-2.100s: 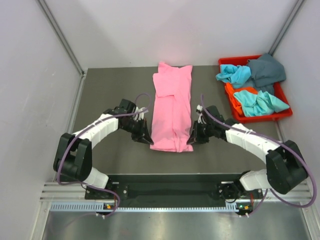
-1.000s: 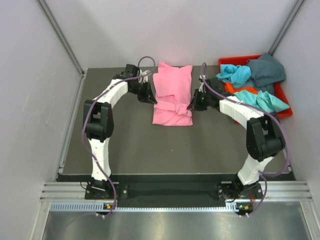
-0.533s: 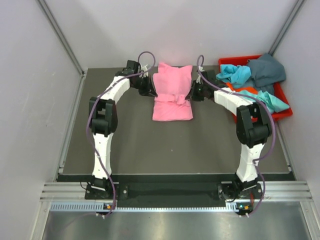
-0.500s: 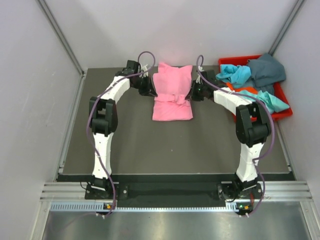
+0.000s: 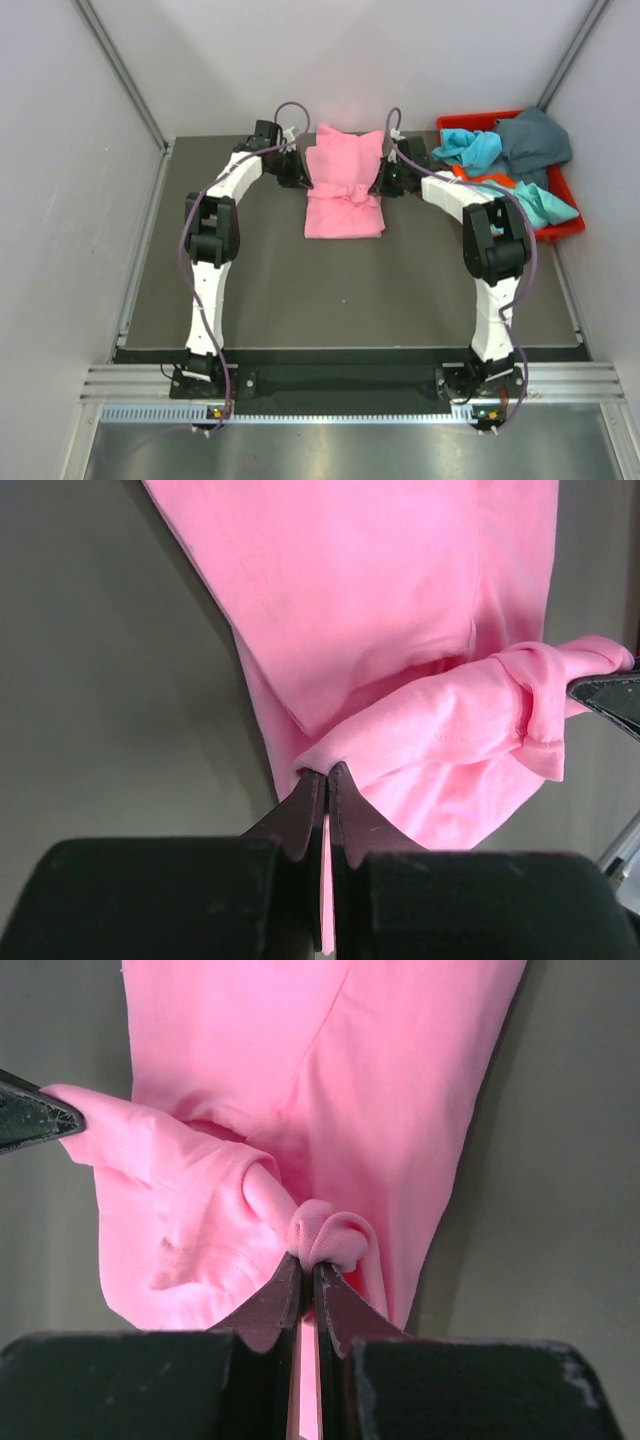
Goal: Fold and stack the t-shirts
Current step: Fold the tshirt
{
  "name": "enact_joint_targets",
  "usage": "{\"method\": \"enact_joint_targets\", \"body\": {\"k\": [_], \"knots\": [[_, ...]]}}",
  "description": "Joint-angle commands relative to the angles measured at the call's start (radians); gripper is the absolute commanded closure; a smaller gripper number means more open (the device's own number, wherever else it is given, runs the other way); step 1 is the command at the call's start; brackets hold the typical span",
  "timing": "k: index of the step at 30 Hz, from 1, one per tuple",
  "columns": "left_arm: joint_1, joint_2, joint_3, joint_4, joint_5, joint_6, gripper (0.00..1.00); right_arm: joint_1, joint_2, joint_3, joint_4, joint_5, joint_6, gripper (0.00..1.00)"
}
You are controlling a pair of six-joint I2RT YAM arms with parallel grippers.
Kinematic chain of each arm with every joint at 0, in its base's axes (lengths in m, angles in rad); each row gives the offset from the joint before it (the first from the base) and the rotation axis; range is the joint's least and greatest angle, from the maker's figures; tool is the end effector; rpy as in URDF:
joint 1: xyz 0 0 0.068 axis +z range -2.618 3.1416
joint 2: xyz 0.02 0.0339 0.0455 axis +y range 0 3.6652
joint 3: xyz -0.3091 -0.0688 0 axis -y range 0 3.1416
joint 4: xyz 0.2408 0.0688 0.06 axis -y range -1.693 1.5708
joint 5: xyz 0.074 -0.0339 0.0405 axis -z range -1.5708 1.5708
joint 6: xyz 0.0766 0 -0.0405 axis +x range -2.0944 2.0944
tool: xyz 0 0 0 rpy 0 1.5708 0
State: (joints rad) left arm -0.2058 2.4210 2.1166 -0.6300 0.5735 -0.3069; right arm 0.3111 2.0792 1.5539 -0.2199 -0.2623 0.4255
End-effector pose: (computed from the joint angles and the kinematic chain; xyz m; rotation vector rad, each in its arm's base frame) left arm 0.5614 -0.1597 0.1913 0.1170 2.5259 -0.9281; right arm 0.4867 0.1774 0.2143 -0.0012 2.3816 0.6675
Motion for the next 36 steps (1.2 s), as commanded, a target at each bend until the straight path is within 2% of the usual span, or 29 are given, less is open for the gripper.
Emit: {"method": "enact_joint_targets", "body": {"k": [1,4,5,6,7,8,9,10,12,15,17,23,28,36], "knots": [[0.009,0.003,0.065,0.062,-0.034,0.014,1.00,-0.007,0.022,0.067,0.073,0.018,-0.033,1.00],[0.009,0.003,0.078,0.067,-0.047,0.025,0.96,-0.006,0.028,0.078,0.079,0.023,-0.040,1.00],[0.011,0.001,0.085,0.067,-0.050,0.031,0.81,-0.006,0.030,0.078,0.080,0.026,-0.044,1.00],[0.011,0.000,0.086,0.066,-0.070,0.032,0.70,-0.004,0.025,0.078,0.079,0.035,-0.047,0.97],[0.009,-0.006,0.089,0.059,-0.080,0.035,0.64,-0.004,0.015,0.077,0.080,0.034,-0.060,0.80],[0.011,-0.022,0.097,0.050,-0.090,0.049,0.50,-0.004,0.006,0.072,0.080,0.032,-0.070,0.67],[0.011,-0.036,0.098,0.026,-0.128,0.055,0.45,-0.006,-0.023,0.069,0.077,0.044,-0.077,0.57],[0.013,-0.054,0.097,0.013,-0.145,0.061,0.41,-0.006,-0.045,0.057,0.065,0.049,-0.085,0.42],[0.022,-0.124,0.062,-0.008,-0.147,0.068,0.35,-0.018,-0.092,0.032,0.054,0.049,-0.087,0.35],[0.052,-0.242,-0.081,-0.023,-0.109,0.028,0.33,-0.046,-0.204,-0.053,0.025,0.025,-0.064,0.33],[0.080,-0.313,-0.206,-0.034,-0.028,-0.012,0.33,-0.064,-0.278,-0.142,0.005,-0.011,-0.034,0.32],[0.118,-0.410,-0.516,-0.036,0.141,-0.060,0.30,-0.099,-0.409,-0.430,0.016,-0.124,0.053,0.31],[0.118,-0.404,-0.635,0.045,0.218,-0.122,0.30,-0.102,-0.409,-0.551,0.071,-0.181,0.093,0.32],[0.114,-0.346,-0.635,0.102,0.255,-0.166,0.31,-0.125,-0.321,-0.551,0.143,-0.245,0.151,0.35]]}}
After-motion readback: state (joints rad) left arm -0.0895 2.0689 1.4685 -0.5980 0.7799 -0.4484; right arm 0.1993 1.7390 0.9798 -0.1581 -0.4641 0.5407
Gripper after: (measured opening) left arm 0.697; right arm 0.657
